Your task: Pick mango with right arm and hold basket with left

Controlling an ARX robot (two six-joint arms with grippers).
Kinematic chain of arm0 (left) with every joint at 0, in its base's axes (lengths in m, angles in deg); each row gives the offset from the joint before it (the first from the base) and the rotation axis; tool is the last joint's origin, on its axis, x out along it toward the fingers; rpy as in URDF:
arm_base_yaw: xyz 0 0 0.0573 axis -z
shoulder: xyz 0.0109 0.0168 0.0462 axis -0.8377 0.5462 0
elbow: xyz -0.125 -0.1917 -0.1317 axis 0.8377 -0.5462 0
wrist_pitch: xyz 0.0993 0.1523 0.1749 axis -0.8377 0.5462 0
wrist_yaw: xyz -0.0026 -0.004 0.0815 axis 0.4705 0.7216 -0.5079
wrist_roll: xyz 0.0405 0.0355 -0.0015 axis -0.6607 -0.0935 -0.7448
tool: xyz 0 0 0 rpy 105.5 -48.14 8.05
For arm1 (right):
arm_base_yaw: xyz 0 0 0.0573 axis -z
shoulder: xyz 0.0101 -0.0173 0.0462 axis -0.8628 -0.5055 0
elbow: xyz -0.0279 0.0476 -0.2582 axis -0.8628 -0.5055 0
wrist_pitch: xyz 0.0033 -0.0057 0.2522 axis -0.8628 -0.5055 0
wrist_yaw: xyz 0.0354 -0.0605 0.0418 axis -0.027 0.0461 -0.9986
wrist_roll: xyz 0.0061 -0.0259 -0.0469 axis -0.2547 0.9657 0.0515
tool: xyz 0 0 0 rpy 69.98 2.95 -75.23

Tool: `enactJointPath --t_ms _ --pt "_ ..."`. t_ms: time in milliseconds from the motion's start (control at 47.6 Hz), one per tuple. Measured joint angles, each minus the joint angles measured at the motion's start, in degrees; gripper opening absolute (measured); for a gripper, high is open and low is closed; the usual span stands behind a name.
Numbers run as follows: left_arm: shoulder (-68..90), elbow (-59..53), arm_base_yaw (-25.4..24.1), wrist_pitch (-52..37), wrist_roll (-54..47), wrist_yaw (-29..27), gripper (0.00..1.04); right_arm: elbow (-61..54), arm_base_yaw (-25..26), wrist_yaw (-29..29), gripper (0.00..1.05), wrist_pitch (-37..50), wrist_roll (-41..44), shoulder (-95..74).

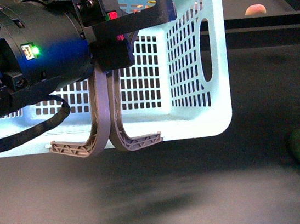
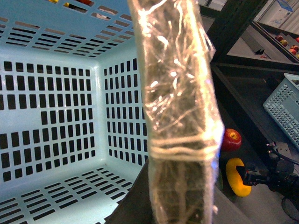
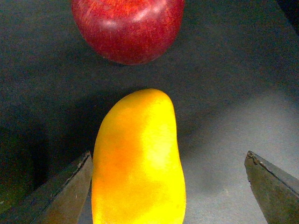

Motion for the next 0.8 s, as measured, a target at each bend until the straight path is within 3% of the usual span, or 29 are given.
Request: enactJointPath --t_ms 735,798 --pt "0.0 0.0 0.0 0.0 0.0 0.0 0.08 3.1 -2.5 1.2 0.97 -1.6 1.4 -5.3" --pt "0.0 0.0 0.0 0.0 0.0 0.0 0.08 3.1 -2.5 1.2 0.89 -1.6 1.3 -5.3"
